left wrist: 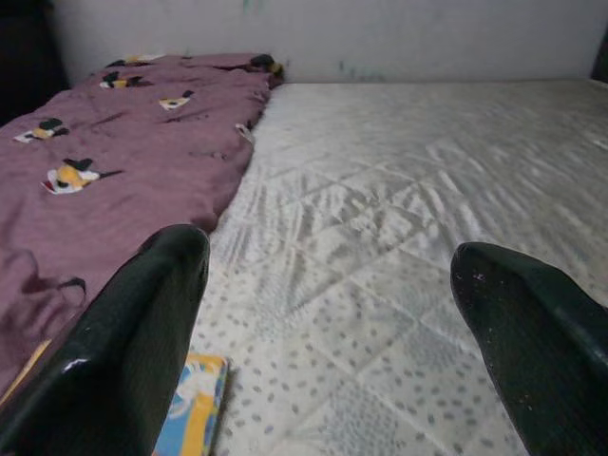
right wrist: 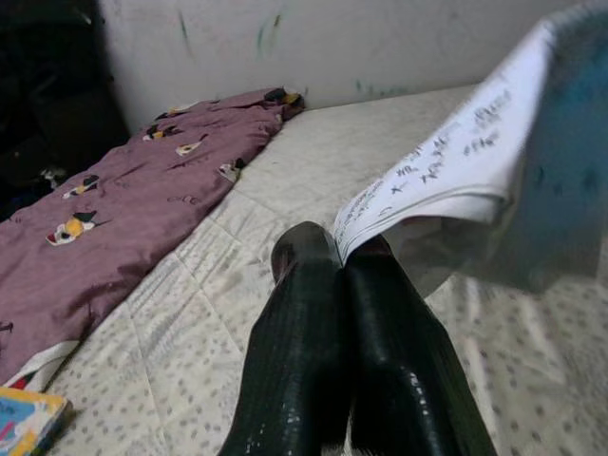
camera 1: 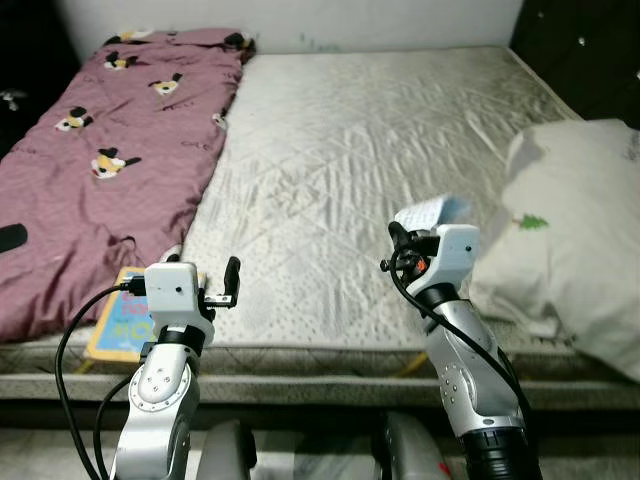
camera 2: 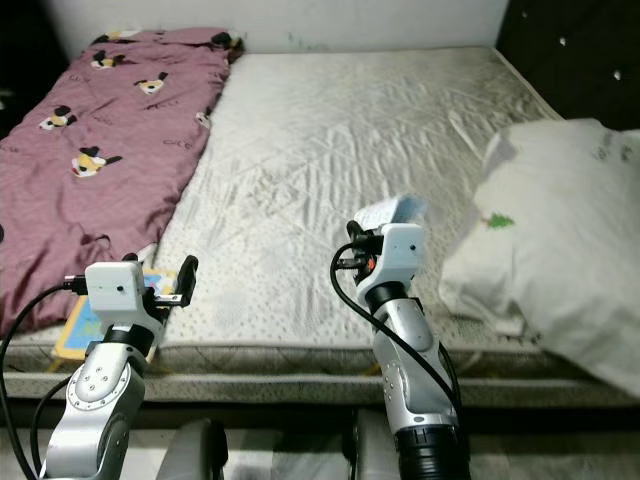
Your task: Clean up the room
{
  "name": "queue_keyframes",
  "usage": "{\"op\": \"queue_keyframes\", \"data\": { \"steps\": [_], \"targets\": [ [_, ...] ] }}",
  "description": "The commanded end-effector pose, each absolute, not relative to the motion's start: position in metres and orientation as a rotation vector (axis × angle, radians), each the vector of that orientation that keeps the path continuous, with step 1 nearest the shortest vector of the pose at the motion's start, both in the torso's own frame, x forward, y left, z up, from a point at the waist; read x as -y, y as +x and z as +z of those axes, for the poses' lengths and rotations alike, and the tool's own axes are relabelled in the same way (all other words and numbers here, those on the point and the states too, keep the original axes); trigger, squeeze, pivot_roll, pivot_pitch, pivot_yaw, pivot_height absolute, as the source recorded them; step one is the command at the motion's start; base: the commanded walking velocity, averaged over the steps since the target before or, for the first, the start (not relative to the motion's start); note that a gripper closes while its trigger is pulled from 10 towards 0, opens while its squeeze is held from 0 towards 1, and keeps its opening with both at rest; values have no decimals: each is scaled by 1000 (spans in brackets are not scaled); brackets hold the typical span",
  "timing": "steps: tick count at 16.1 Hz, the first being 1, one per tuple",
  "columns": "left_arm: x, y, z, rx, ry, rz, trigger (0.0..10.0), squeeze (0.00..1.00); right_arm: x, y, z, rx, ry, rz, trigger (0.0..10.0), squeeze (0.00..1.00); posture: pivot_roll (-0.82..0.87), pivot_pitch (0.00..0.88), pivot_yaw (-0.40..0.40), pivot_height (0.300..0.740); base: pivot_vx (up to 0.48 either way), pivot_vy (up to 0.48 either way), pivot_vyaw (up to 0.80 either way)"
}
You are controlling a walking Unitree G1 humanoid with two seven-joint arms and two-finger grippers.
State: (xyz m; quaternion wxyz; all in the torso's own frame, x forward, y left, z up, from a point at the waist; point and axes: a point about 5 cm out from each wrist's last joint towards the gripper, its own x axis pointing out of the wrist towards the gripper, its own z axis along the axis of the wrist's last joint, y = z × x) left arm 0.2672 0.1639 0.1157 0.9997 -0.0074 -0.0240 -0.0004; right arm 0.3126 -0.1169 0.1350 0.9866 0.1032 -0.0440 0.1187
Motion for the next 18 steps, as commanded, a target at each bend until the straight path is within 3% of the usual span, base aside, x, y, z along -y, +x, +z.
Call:
{"op": "queue_keyframes", "data": {
  "steps": [1,7,18],
  "targets": [
    [-166,267,117,51,-10,8,10000,0,116,314,139,101,200,235,10000,0,17,0,23,678,0,0,0],
    [-168,264,115,42,-2,7,10000,0,122,310,136,88,195,197,10000,0,19,0,28,740,0,0,0],
    [-167,270,108,10,-7,16,10000,0,133,319,138,98,120,173,10000,0,7,0,44,740,0,0,0]
  ]
}}
